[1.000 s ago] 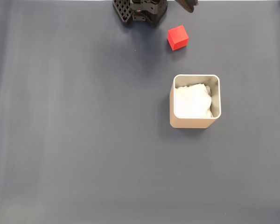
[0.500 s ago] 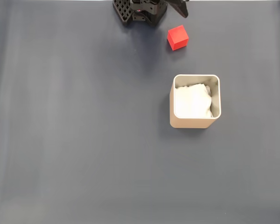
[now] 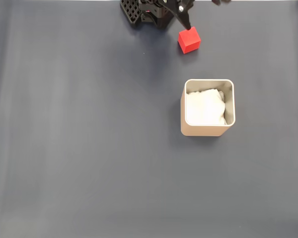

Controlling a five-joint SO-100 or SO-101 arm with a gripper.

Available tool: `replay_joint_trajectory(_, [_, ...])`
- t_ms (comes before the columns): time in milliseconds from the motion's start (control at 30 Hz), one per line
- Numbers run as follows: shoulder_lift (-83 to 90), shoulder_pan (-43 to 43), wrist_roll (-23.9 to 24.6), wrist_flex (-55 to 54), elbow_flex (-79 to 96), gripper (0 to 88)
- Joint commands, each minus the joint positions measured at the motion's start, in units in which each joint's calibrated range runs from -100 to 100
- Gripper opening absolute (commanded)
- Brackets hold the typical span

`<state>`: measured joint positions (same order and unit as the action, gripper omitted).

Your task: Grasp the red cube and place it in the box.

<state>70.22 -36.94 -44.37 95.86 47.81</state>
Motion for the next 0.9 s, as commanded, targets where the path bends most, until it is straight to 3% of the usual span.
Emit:
replay_joint_trajectory(0, [-2.07,0.84,1.95,-0.62,-0.14,33.3])
replay_joint_trajectory(867, [-6.48,0.63,5.67,-10.55,8.52,32.6])
